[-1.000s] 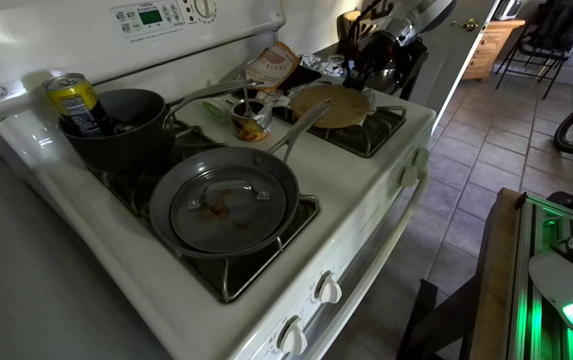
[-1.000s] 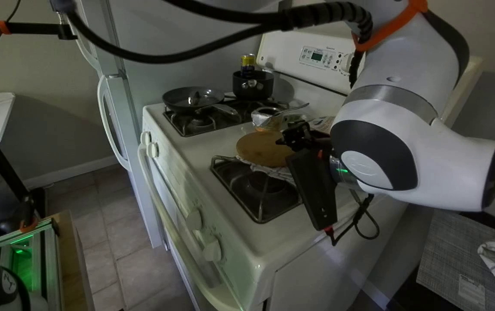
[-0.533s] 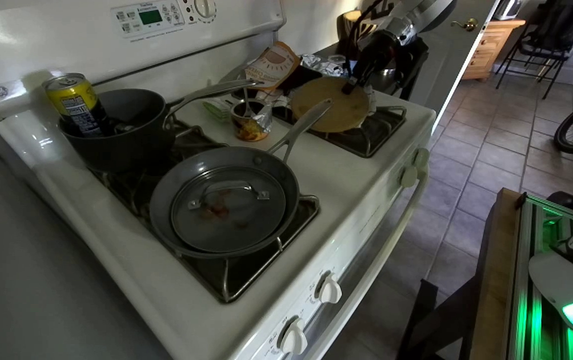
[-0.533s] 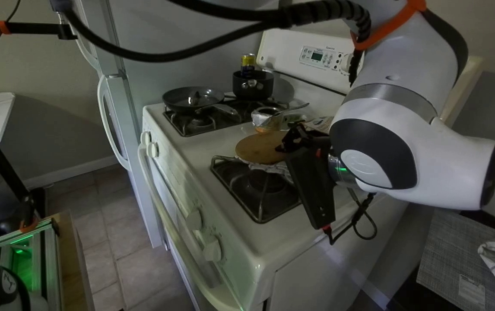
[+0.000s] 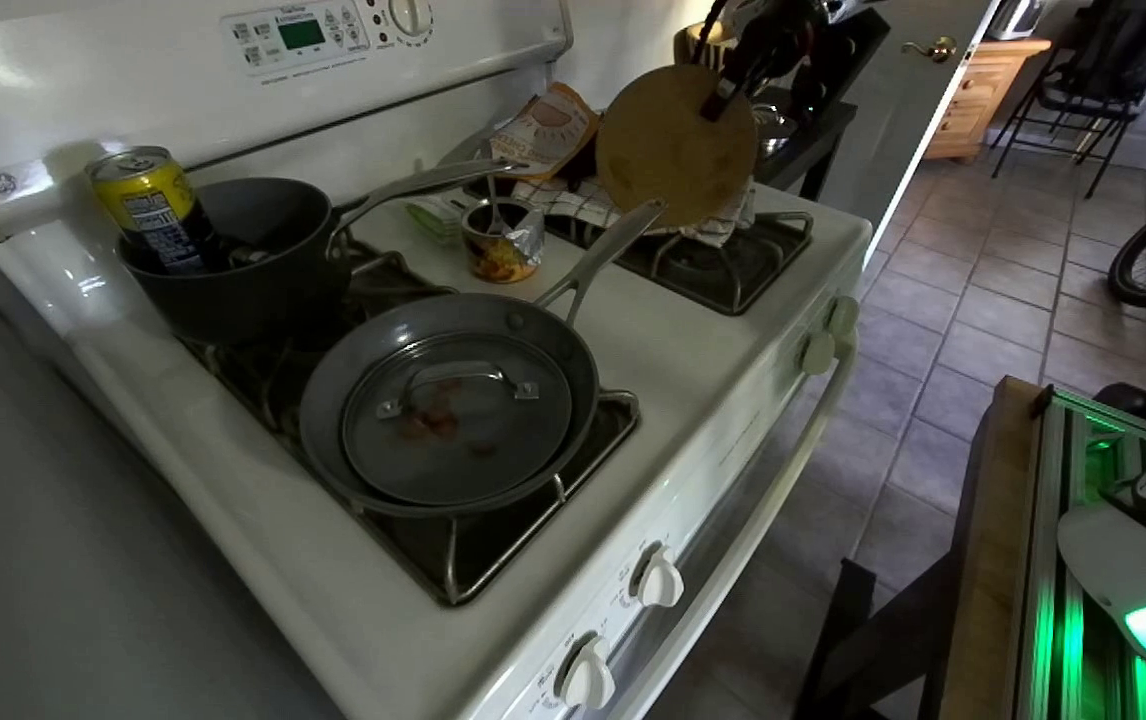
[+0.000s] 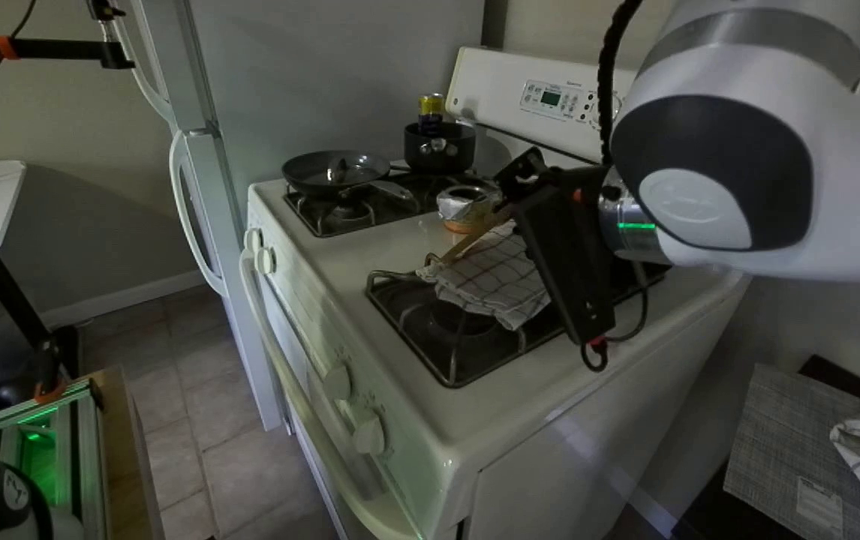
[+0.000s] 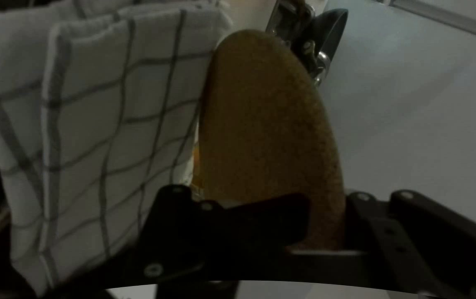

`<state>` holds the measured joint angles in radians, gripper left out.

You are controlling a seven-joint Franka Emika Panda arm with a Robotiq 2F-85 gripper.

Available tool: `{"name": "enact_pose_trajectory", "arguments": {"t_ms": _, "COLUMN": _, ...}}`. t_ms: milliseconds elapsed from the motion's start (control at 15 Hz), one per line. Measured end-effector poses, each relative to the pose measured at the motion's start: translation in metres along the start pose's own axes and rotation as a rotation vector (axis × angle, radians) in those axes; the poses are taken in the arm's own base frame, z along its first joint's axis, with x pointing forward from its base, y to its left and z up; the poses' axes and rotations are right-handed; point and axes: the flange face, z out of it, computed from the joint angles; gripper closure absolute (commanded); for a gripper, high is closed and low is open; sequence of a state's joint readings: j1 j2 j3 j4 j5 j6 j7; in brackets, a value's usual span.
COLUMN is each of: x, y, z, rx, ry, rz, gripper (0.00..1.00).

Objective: Take the cutting board off of the kitchen towel

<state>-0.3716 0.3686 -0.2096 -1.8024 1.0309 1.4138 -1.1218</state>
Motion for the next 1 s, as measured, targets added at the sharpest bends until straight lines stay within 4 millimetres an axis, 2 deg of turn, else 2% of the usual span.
{"name": "enact_pose_trajectory", "arguments": {"t_ms": 267, "x": 0.017, "y": -0.039, "z": -0.023, "rx": -0.04, "ry": 0.026, "rz": -0.125, "gripper": 1.0}}
{"name": "enact_pose_trajectory", "arguments": {"t_ms": 667, "x": 0.038, "y": -0.083, "z": -0.042, "rx": -0.084, "ry": 0.051, "rz": -0.294, "gripper": 1.0}}
{"name": "enact_pose_trajectory", "arguments": {"t_ms": 1000, "x": 0.039, "y": -0.084, "z": -0.043, "rx": -0.081, "ry": 0.064, "rz": -0.296, "gripper": 1.0}}
